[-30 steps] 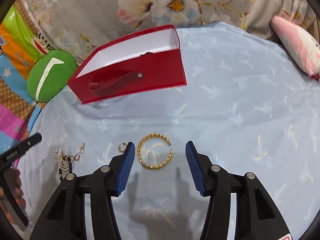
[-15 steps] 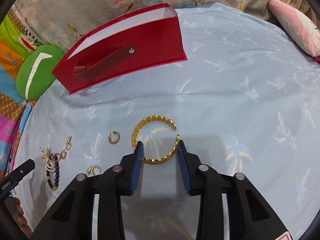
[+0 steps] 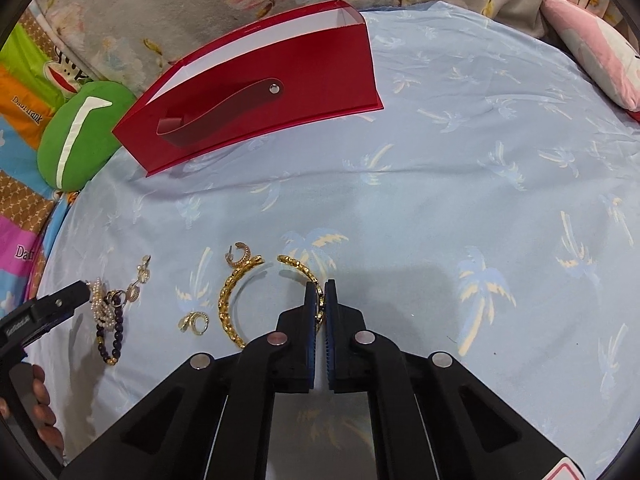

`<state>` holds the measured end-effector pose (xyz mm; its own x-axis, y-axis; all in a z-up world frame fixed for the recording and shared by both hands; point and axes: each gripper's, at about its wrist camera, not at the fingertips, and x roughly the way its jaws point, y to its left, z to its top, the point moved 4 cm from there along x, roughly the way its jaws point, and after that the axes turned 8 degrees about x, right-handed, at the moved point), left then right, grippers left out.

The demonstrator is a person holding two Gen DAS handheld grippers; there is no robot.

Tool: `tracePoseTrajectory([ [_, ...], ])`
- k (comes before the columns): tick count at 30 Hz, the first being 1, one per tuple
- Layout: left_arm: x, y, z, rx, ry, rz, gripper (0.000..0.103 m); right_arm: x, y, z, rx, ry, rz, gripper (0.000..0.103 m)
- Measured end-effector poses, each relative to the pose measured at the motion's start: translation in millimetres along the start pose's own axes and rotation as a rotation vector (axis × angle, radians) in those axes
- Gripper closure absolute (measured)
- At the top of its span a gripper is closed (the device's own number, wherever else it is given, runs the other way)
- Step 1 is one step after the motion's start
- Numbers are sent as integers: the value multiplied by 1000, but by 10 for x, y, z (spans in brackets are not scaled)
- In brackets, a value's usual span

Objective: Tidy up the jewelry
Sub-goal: 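Grasp the gold twisted bangle with the right gripper while the left gripper grasps the pearl bracelet, then carry the bangle and pearl bracelet into the red box and open both grippers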

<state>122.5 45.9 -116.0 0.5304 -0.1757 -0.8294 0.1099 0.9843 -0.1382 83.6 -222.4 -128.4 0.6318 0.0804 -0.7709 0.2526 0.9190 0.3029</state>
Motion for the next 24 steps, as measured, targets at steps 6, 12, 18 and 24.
tracePoseTrajectory([
  [6, 37, -88, 19, 4, 9, -37, 40, -100, -21, 8, 11, -7, 24, 100],
  [12, 144, -89, -3, -6, 35, -39, 59, -135, -28, 9, 15, -8, 46, 100],
  [18, 147, -59, -16, -14, 32, -46, 85, -141, -45, 0, 21, -6, 54, 100],
  [24, 66, -65, -7, -2, 12, -69, 87, -159, -42, 2, 21, -10, 59, 100],
])
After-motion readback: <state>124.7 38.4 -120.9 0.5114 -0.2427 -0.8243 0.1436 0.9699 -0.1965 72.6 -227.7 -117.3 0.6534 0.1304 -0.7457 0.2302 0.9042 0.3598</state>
